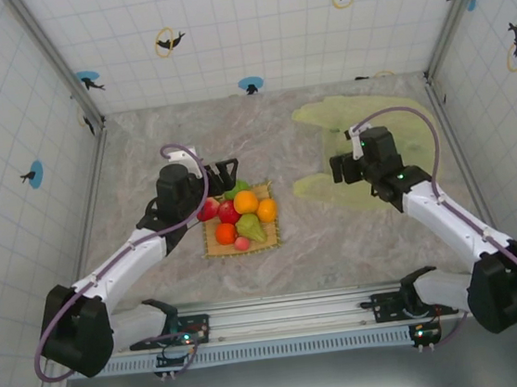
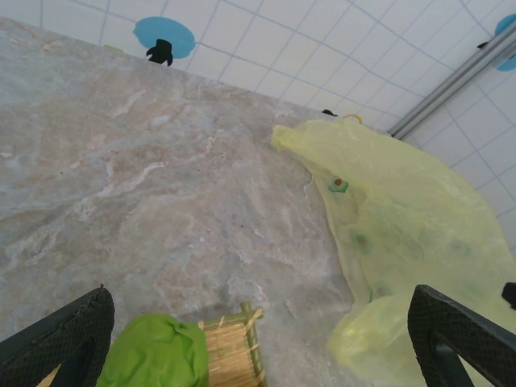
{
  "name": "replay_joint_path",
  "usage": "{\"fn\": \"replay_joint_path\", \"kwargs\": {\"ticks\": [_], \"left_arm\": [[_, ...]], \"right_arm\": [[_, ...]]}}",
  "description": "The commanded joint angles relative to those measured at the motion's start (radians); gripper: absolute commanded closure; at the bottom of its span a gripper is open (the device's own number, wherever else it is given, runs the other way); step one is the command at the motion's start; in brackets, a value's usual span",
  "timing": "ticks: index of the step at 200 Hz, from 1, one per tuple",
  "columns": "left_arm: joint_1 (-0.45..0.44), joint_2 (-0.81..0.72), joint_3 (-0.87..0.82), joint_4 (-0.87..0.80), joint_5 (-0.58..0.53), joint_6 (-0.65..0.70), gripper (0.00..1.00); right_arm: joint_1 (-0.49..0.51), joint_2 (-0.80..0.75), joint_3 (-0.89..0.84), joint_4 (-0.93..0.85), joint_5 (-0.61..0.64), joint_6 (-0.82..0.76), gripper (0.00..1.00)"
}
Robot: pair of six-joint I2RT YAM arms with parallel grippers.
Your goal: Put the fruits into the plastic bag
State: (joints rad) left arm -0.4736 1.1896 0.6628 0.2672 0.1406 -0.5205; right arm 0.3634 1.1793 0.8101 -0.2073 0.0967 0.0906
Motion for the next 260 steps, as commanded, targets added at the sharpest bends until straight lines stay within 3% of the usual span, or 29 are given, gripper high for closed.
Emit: {"fn": "replay_joint_path", "kwargs": {"ticks": [1,70,153,165,212,236,246,260], "left_arm": [[-0.008,0.01,0.013,-0.011,-0.009,0.024,0.04],[-0.008,0.016,0.03,-0.037,-0.014,0.019,0.04],[-0.008,0.016,0.022,-0.049,-0.034,0.021,0.04],[-0.008,0.015,0.017,-0.051,-0.039,0.022,0.04],[-0.008,0.026,0.013,-0.054,-0.05,0.029,0.03],[-0.008,0.034,0.016,-0.056,-0.051,0.03,0.03],[-0.007,0.033,0.016,-0.056,-0.053,0.03,0.03],[-0.008,0.029,0.017,-0.058,-0.058,0.033,0.03]], "right_arm": [[-0.025,0.046,0.013,0.023,-0.083,0.023,0.03],[-0.009,0.49,0.249,0.079,0.385,0.061,0.04],[-0.038,0.912,0.578,0.115,0.514,-0.042,0.08],[-0.046,0.938,0.603,0.114,0.514,-0.052,0.15],[-0.078,0.965,0.629,0.127,0.496,-0.095,0.61],[-0.086,0.934,0.62,0.123,0.503,-0.132,0.94],[-0.092,0.906,0.604,0.126,0.496,-0.143,1.0],[-0.103,0.856,0.576,0.115,0.47,-0.149,1.0]]}}
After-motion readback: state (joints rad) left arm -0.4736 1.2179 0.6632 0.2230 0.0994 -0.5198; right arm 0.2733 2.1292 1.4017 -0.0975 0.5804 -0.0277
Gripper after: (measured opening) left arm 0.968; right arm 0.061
